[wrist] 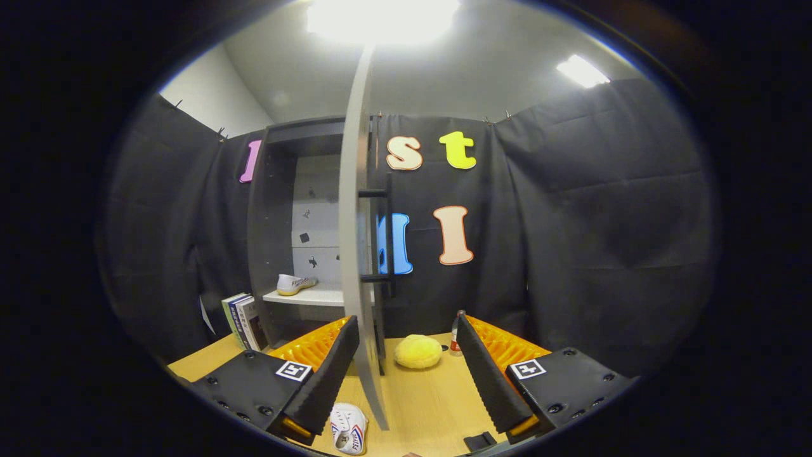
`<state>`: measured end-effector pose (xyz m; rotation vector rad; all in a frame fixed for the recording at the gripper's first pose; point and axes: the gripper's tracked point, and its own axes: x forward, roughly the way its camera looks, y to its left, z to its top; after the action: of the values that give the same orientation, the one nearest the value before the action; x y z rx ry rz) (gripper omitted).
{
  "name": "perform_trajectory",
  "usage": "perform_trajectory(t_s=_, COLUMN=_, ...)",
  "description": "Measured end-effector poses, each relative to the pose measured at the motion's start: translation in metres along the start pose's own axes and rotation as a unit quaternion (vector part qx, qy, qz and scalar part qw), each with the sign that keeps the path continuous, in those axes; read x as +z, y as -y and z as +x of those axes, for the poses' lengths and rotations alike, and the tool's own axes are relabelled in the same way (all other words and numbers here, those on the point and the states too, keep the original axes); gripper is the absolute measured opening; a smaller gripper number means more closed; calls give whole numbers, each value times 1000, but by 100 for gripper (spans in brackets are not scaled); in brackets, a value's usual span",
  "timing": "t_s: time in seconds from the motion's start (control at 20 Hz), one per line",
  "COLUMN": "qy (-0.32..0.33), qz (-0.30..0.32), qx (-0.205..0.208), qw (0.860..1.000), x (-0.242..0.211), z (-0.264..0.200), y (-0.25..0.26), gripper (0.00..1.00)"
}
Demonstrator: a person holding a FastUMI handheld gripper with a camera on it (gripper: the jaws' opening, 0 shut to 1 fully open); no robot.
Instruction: Open the shoe cabinet door, grab the shoes and put them into the shoe cabinet, then close the shoe cabinet door.
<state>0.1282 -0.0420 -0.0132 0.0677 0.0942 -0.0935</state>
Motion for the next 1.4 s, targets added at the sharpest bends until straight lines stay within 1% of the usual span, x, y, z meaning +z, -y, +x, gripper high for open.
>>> perform_trajectory(t_s=0.15, qy=-23, qz=-1, qx=19, qw=1000, x=-29, z=-12, y=-35, gripper=98)
perform_trajectory(t_s=0.3, qy=-54, qz=-7, qx=46, qw=997, x=-69, z=-20, y=-72, gripper=97)
perform_trajectory(t_s=0.5, qy=-123, qz=-30, qx=85, qw=988, x=-126, z=-17, y=-110, gripper=98)
perform_trajectory(t_s=0.6, qy=-161, qz=-33, qx=94, qw=982, x=-155, z=-17, y=-119, gripper=98)
perform_trajectory(t_s=0.8, qy=-242, qz=-50, qx=108, qw=963, x=-216, z=-4, y=-131, gripper=98)
perform_trajectory(t_s=0.95, qy=-287, qz=-67, qx=117, qw=948, x=-257, z=6, y=-137, gripper=98)
perform_trajectory(t_s=1.15, qy=-348, qz=-85, qx=129, qw=925, x=-305, z=19, y=-142, gripper=98)
perform_trajectory(t_s=1.4, qy=-414, qz=-82, qx=134, qw=896, x=-355, z=34, y=-141, gripper=96)
